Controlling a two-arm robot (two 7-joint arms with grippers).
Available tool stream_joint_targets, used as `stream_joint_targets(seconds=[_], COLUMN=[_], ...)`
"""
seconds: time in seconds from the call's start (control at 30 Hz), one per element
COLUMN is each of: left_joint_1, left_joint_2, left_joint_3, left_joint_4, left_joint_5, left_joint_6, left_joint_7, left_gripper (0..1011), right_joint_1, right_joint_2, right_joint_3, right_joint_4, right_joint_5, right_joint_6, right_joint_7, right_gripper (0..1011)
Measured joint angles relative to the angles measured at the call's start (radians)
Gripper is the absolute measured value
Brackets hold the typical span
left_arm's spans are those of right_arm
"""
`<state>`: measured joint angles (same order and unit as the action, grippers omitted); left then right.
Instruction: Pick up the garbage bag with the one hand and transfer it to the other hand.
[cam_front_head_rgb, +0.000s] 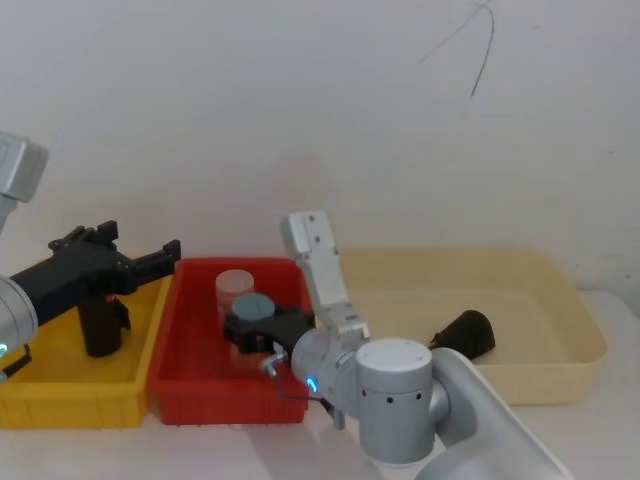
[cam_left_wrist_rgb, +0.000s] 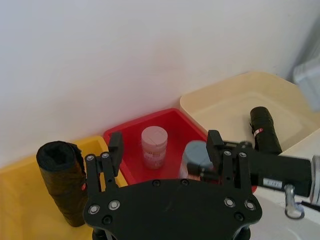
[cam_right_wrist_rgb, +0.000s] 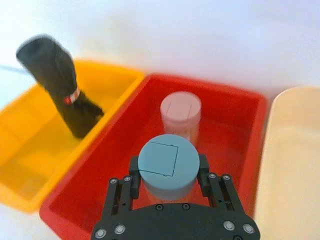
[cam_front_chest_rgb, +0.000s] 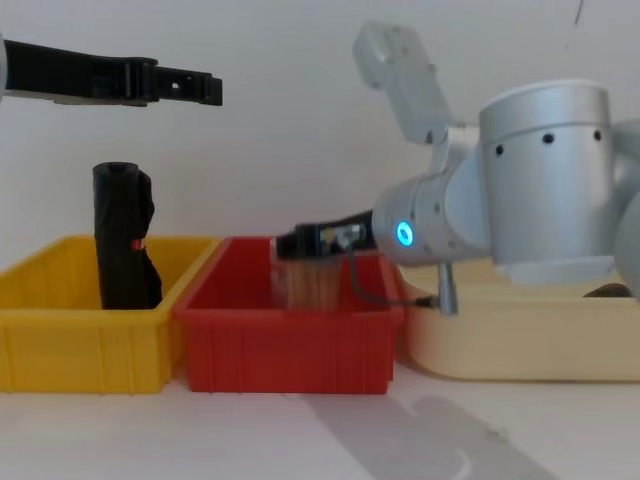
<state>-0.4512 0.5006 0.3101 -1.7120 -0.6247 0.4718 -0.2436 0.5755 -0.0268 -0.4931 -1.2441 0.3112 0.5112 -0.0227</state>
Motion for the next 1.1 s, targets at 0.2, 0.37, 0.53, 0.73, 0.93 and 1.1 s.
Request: stream_joint_targets(seconds=[0.2, 0.37, 0.53, 0.73, 0.93, 1.1], left_joint_1=[0.000, 0.000, 0.000, 0.000, 0.000, 0.000], left_joint_2=[0.000, 0.000, 0.000, 0.000, 0.000, 0.000], left_joint_3=[0.000, 0.000, 0.000, 0.000, 0.000, 0.000], left_joint_4=[0.000, 0.000, 0.000, 0.000, 0.000, 0.000], left_joint_5=[0.000, 0.000, 0.000, 0.000, 0.000, 0.000], left_joint_6=[0.000, 0.000, 0.000, 0.000, 0.000, 0.000], left_joint_7=[0.000, 0.000, 0.000, 0.000, 0.000, 0.000], left_gripper=[1000, 1000, 1000, 1000, 1000, 1000], right_joint_1=[0.000, 0.001, -0.001, -0.010, -0.021, -0.034], right_joint_2=[-0.011, -0.015, -0.013, 0.000, 0.024, 0.051], right_joint_3=[0.050, 0.097, 0.154, 0.227, 0.304, 0.359], right_joint_4=[-0.040, -0.075, -0.112, -0.144, -0.159, -0.152], right_joint_5=[0.017, 0.030, 0.044, 0.059, 0.075, 0.084], right_joint_6=[-0.014, -0.027, -0.044, -0.063, -0.087, -0.121], right_joint_7=[-0.022, -0.043, -0.068, -0.092, -0.107, -0.104], right_gripper=[646, 645, 645, 645, 714, 846])
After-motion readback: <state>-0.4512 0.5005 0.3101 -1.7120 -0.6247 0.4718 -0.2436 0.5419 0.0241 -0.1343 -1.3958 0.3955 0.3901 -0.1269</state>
